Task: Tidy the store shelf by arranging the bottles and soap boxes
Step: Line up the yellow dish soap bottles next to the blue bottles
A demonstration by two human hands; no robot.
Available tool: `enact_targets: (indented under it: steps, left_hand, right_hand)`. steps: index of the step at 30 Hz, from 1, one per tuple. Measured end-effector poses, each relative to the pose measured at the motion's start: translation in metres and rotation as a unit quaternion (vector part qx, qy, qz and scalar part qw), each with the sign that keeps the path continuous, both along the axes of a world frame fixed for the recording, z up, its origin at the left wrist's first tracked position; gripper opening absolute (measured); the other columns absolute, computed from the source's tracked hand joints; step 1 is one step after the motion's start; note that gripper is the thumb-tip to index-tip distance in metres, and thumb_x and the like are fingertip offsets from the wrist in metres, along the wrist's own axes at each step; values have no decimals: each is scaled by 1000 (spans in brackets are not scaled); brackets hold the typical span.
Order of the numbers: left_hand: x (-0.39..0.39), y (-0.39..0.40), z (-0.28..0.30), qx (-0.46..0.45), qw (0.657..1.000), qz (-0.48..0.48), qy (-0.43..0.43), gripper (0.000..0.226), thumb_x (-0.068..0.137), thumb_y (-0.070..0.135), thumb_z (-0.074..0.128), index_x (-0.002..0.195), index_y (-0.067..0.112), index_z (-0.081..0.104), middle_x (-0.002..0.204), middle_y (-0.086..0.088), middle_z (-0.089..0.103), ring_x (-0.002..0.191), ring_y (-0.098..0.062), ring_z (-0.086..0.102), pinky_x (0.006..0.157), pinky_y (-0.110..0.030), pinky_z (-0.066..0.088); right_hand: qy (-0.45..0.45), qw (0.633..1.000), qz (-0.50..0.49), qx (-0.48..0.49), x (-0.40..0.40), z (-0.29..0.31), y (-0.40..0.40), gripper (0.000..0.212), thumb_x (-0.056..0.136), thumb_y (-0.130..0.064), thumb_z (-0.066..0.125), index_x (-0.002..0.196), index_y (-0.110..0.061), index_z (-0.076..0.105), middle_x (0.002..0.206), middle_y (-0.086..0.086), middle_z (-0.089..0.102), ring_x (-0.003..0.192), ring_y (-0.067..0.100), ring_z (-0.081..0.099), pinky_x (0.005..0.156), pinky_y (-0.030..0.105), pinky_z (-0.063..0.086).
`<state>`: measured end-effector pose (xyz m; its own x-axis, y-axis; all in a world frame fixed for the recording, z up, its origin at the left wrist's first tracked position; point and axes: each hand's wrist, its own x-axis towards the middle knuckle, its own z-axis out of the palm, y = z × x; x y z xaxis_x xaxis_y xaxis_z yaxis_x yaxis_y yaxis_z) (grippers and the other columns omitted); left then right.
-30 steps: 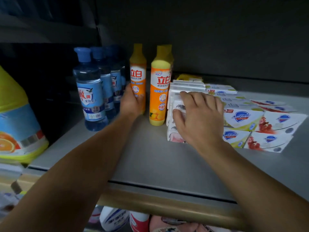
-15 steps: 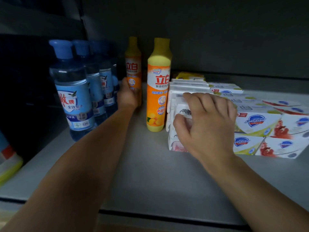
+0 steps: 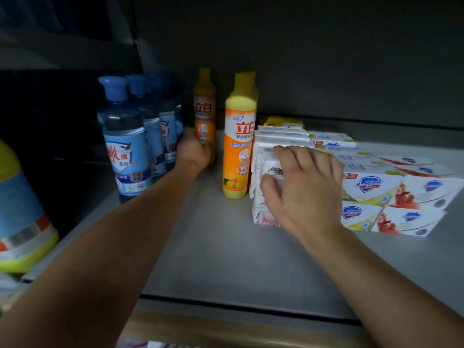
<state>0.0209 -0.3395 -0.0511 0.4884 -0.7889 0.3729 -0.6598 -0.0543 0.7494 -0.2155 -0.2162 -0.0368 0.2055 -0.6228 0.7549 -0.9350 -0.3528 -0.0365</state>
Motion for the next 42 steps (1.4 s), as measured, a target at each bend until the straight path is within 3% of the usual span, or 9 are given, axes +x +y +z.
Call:
enact_targets:
  steps: [7, 13, 19, 23, 30, 33, 36, 39, 42]
  left_hand:
    - [-14, 99, -8, 55, 992, -83, -79, 46, 93, 35, 57, 133, 12, 51, 133, -12, 57, 119, -30, 56, 96, -34, 44]
    - [-14, 187, -11, 190, 929, -202, -245, 58, 91, 47, 57, 141, 18, 47, 141, -9, 51, 129, -25, 48, 106, -30, 37]
    - [2, 228, -36, 136, 923, -201, -299, 60, 94, 55, 48, 141, 18, 50, 148, -3, 47, 136, -17, 40, 113, -24, 29]
    - [1, 226, -42, 119, 928, -177, -306, 73, 82, 65, 31, 138, 23, 53, 146, 0, 49, 136, -17, 41, 114, -28, 30]
    - [6, 219, -45, 101, 933, -185, -292, 76, 76, 70, 29, 130, 25, 58, 134, 1, 59, 126, -20, 50, 106, -36, 41]
    - [6, 219, -42, 116, 939, -181, -268, 78, 74, 74, 29, 126, 24, 59, 126, -2, 63, 118, -23, 55, 99, -36, 45]
    - [6, 224, -35, 137, 954, -184, -194, 74, 81, 70, 51, 141, 27, 43, 141, -2, 52, 126, -23, 50, 104, -36, 42]
    - [-4, 240, -18, 72, 970, -233, 25, 82, 79, 57, 67, 147, 25, 34, 144, -1, 48, 128, -19, 50, 104, -39, 45]
    - [-28, 266, -2, 17, 941, -291, 171, 72, 74, 50, 72, 136, 27, 43, 127, 3, 61, 111, -14, 62, 94, -39, 53]
  right_hand:
    - [44, 991, -26, 120, 4, 27, 9, 58, 89, -53, 32, 131, -20, 54, 128, 5, 59, 118, 30, 49, 100, 44, 33]
    - [-4, 979, 1, 204, 22, 63, -1, 57, 89, -58, 48, 130, -19, 55, 132, 8, 57, 120, 33, 51, 98, 45, 40]
    - [-164, 952, 106, 234, 53, 92, -28, 56, 82, -45, 68, 126, -14, 53, 127, 9, 57, 114, 27, 56, 90, 36, 47]
    - [-214, 933, 95, 275, 72, 103, -52, 53, 83, -53, 66, 121, -17, 59, 116, 5, 64, 95, 23, 59, 70, 29, 43]
    - [-223, 937, 85, 255, 83, 95, -49, 51, 81, -52, 68, 118, -18, 59, 118, 7, 64, 105, 27, 62, 83, 33, 49]
    - [-182, 951, 111, 223, 80, 98, -25, 49, 78, -53, 71, 112, -19, 59, 113, 6, 65, 103, 26, 62, 80, 33, 49]
    - [-178, 948, 154, 213, 74, 102, 7, 41, 78, -54, 70, 103, -24, 60, 109, 3, 67, 102, 22, 63, 86, 38, 53]
    - [-204, 931, 199, 227, 69, 102, 39, 35, 78, -56, 70, 96, -26, 63, 100, -5, 69, 92, 14, 66, 80, 35, 56]
    - [-261, 889, 246, 284, 67, 96, 64, 36, 79, -56, 69, 94, -25, 67, 89, -8, 72, 77, 8, 70, 67, 32, 60]
